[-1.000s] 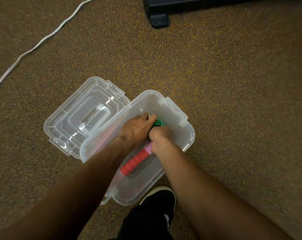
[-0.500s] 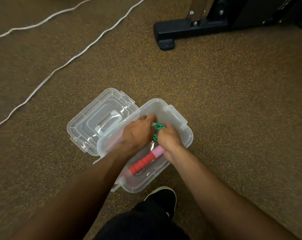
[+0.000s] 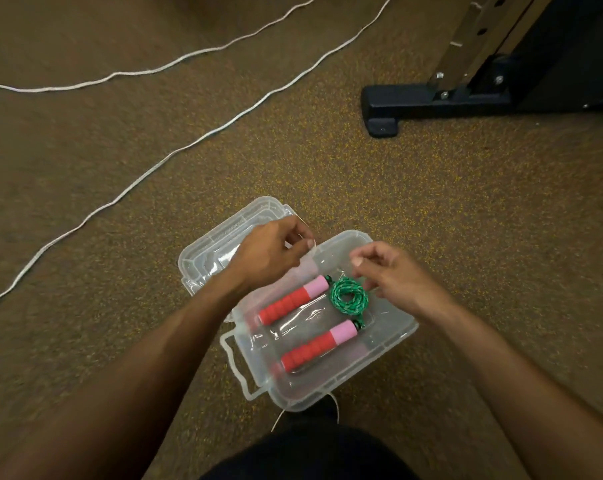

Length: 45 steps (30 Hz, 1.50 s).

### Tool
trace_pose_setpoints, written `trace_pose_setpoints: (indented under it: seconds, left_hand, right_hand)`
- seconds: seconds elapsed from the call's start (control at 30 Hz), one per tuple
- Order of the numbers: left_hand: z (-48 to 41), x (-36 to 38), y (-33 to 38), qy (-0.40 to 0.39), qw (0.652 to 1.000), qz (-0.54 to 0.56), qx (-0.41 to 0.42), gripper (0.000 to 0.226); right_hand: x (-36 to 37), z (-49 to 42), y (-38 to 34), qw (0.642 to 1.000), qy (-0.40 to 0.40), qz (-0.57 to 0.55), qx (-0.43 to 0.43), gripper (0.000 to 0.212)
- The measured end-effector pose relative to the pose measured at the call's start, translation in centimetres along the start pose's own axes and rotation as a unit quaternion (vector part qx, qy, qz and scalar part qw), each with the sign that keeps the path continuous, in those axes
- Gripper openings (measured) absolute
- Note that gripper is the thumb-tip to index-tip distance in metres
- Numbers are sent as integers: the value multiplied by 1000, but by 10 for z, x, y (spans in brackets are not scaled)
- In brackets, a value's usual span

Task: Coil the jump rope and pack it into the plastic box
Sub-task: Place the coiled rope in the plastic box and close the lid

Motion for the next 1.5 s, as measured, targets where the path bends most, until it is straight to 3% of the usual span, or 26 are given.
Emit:
trace_pose_setpoints:
  seconds: [0.13, 0.3, 0.47, 0.6, 0.7, 0.8, 0.9, 1.03, 1.17, 1.33, 1.5]
  left_hand:
    - [-28, -9, -31, 33, 999, 0, -39, 8]
    - [-63, -16, -63, 64, 995, -23, -74, 8]
    - [-84, -15, -88, 70, 990, -54, -108, 6]
    - [-93, -11, -110, 59, 984, -98, -137, 25]
    - [-98, -12, -123, 61, 967, -164, -184, 38]
    - [-103, -12, -132, 54, 955, -174, -235, 44]
    - [-105, -10, -134, 60, 947, -172, -265, 42]
    - [-111, -2, -136, 79, 940, -175, -283, 34]
    - [-120, 3, -131, 65, 953, -181, -236, 22]
    - [-130, -4, -110, 77, 969, -146, -182, 36]
    - [-133, -16, -83, 13, 982, -137, -133, 47]
  right_hand:
    - [1, -39, -17, 986, 37, 128, -100, 10]
    - [18, -95, -45, 938, 58, 293, -178, 15]
    - [39, -144, -49, 925, -40, 368, -84, 26]
    - [50, -172, -43, 916, -97, 389, -22, 34]
    - [56, -186, -42, 890, -156, 429, 21, 30]
    - [62, -198, -41, 868, -164, 468, 39, 37]
    - [65, -208, -38, 863, -141, 483, 42, 22]
    - [65, -214, -26, 868, -142, 471, 65, 17]
    - [62, -220, -18, 887, -188, 411, 95, 21]
    - [41, -223, -9, 923, -182, 331, 76, 18]
    - [21, -222, 12, 959, -189, 195, 78, 29]
Point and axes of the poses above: each hand's wrist, its own z-axis away from the middle knuckle, its own x-axis out of the palm, y = z × x, the point moved 1 cm from there along -z, towards the middle knuckle
